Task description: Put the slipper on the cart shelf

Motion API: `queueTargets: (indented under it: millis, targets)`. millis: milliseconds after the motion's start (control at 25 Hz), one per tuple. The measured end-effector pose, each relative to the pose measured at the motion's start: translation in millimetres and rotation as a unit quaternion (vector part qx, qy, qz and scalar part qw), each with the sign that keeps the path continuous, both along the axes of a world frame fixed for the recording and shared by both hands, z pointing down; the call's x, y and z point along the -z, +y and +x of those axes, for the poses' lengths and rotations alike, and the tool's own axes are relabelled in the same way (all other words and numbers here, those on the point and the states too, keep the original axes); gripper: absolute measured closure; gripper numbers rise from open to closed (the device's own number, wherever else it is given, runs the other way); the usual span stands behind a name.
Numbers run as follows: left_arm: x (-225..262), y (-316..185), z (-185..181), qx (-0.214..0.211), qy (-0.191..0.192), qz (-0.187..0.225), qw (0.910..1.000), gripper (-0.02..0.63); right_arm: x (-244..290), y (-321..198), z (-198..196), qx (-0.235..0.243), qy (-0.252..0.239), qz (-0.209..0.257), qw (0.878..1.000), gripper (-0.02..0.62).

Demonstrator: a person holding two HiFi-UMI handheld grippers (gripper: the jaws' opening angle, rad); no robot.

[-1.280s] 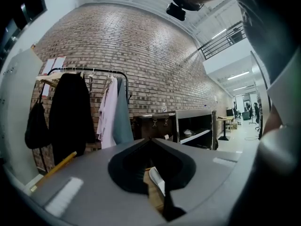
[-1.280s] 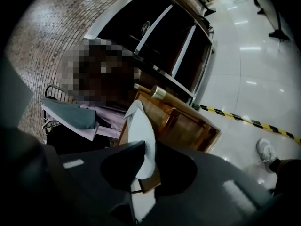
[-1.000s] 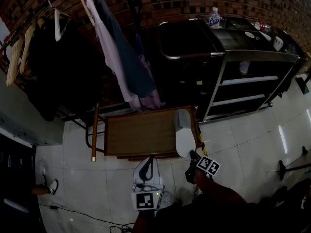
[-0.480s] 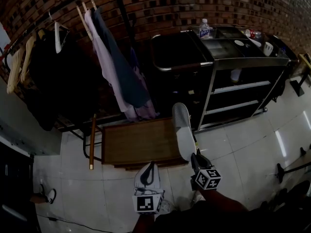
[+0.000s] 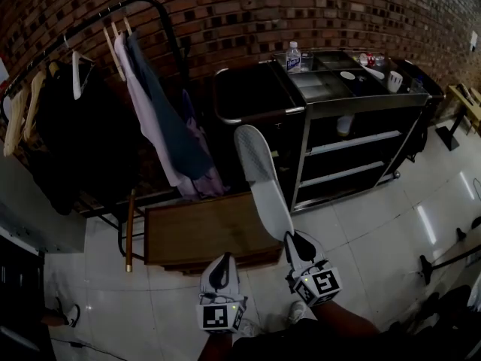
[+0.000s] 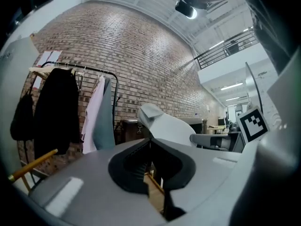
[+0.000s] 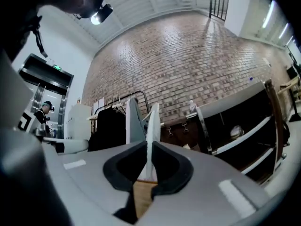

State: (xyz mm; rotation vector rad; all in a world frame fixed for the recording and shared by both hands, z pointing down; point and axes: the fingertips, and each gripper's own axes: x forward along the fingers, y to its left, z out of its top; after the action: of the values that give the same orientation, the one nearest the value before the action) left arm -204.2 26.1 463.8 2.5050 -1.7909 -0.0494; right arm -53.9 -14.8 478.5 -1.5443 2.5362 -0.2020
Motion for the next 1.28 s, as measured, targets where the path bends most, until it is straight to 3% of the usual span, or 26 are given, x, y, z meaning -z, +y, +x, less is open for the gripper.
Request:
queueTargets:
  millis: [240, 520, 720, 840, 1040, 1280]
  targets:
    - [22, -9, 30, 0.004, 0.002, 0.027, 0.9996, 0.586, 39, -6, 27, -0.001, 0.013, 0.051, 0.999, 0.563]
    - [36, -18, 65, 0.026, -0.035, 0.045, 0.9980, 0.591, 56, -15, 62, 0.010, 0.002, 0.071, 0.997, 0.562]
    - [59, -24, 86, 0.025, -0.015, 0.090, 0.9955, 0.575, 49, -20, 86, 0.021, -0.014, 0.047, 0.999, 0.561]
    - [52, -36, 94, 0.018, -0.005, 0.081, 0.9966, 0.571, 44, -19, 101, 0.021, -0.018, 0.033, 0.999, 0.561]
    - [38, -69, 103, -0.010, 0.004, 0.063, 0.9979, 0.571, 16, -16, 137, -0.012, -0.026, -0.012, 1.000, 0.561]
    - [38, -115, 119, -0.053, 0.010, 0.070, 0.9961, 0.572, -25, -9, 185, -0.070, -0.023, -0.065, 0.995, 0.561]
